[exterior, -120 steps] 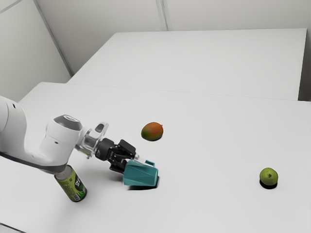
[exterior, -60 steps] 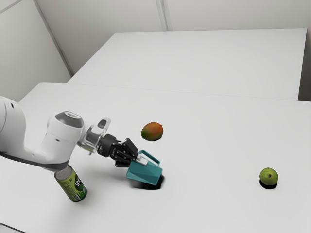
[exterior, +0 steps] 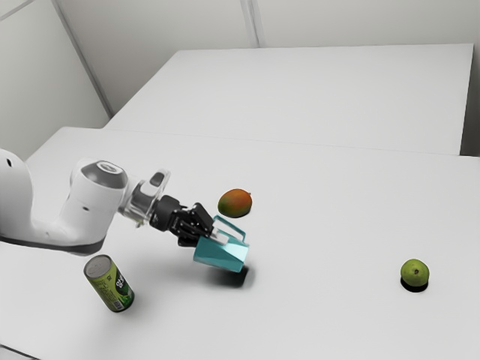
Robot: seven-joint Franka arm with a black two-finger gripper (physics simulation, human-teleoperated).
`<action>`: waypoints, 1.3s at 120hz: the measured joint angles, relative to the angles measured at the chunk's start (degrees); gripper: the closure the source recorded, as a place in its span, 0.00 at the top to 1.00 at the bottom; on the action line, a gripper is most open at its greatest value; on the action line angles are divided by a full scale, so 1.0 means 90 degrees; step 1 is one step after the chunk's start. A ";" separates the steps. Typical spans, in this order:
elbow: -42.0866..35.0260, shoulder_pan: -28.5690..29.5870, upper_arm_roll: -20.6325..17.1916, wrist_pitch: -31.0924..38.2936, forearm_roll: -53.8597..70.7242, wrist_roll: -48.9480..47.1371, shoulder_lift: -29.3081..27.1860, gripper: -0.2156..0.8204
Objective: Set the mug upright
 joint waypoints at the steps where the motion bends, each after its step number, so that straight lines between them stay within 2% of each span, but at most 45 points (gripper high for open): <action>1: 0.0015 -0.0005 -0.0001 0.0006 0.0017 -0.0005 -0.0006 0.04; 33: 0.0659 -0.0151 -0.0246 0.0428 0.1161 -0.0136 -0.0242 0.03; 68: 0.0621 -0.0535 -0.0298 0.1433 0.2899 -0.0223 -0.0532 0.03; 90: 0.0604 -0.0660 -0.0511 0.1965 0.4138 -0.0394 -0.0553 0.03; 124: 0.0074 -0.0662 -0.0787 0.2172 0.5404 -0.0893 -0.1035 0.03; 156: 0.0012 -0.0662 -0.0964 0.2365 0.6403 -0.1310 -0.1115 0.03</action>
